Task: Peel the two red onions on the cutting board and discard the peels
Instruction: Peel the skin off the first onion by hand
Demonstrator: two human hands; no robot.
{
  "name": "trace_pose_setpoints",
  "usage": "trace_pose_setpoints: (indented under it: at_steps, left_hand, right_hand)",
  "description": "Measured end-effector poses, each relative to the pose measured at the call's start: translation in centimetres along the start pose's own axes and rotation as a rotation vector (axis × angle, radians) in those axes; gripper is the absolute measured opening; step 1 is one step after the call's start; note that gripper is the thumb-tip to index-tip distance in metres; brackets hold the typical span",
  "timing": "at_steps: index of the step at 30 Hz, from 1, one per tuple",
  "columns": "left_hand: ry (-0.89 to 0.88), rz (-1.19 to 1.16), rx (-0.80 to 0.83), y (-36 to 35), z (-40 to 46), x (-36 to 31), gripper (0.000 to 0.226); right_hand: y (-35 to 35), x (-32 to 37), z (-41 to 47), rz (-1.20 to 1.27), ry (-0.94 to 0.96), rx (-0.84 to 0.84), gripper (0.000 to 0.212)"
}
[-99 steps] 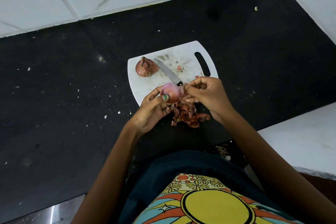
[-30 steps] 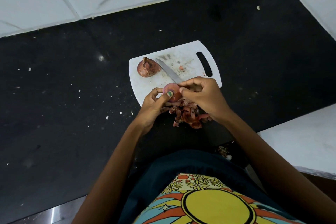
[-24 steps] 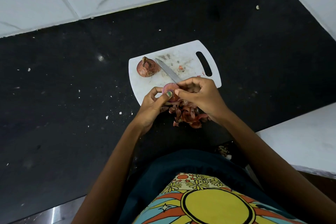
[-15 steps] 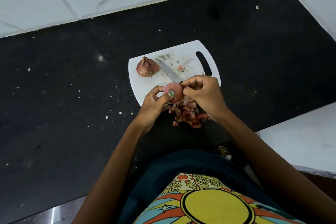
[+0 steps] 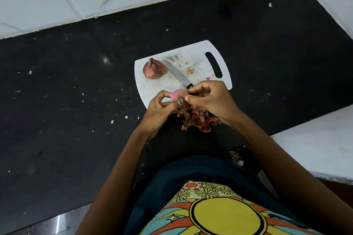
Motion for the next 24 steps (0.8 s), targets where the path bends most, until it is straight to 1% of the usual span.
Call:
trace_pose_setpoints:
  at_steps: [2,5,7,10,12,14,24]
  left_hand:
    - [0.004,-0.023,0.01,0.07,-0.04,-0.01,0.015]
    - [0.014,-0.071,0.023,-0.01,-0.13,0.15,0.024]
    - [0.021,-0.056,0.018,-0.15,-0.03,0.34,0.018]
    - [0.028,-0.041,0.011,-0.14,0.15,0.47,0.01]
    - [0.025,-0.055,0.012,-0.07,0.14,0.39,0.014]
    - [0.021,-0.062,0.022,-0.07,0.01,0.24,0.022]
    - [0.011,-0.056,0.028,-0.25,-0.19,0.42,0.03]
  right_hand:
    - [0.08,-0.01,0.09,-0.013,0.002,0.008,0.023]
    - [0.18,-0.15,0.05,0.015,0.003,-0.025,0.013]
    - [0.32,-0.29,0.01,0.029,-0.007,-0.047,0.016]
    - [0.55,-0.45,-0.15,0.103,-0.043,0.011,0.011]
    - [0.49,-0.42,-0.31,0.097,-0.035,0.042,0.019]
    - [0.26,-0.3,-0.4,0.043,-0.001,0.03,0.024]
    - [0.05,-0.17,0.06,-0.012,0.003,-0.002,0.019]
Point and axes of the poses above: each hand's wrist, its own z-axis towards the middle knuckle, its own y-axis out of the back of the hand, x = y × z, the point moved 1 cm from there along z, towards the middle knuckle, and after that the axes turned 8 degrees about -y, right-handed, at the moved point
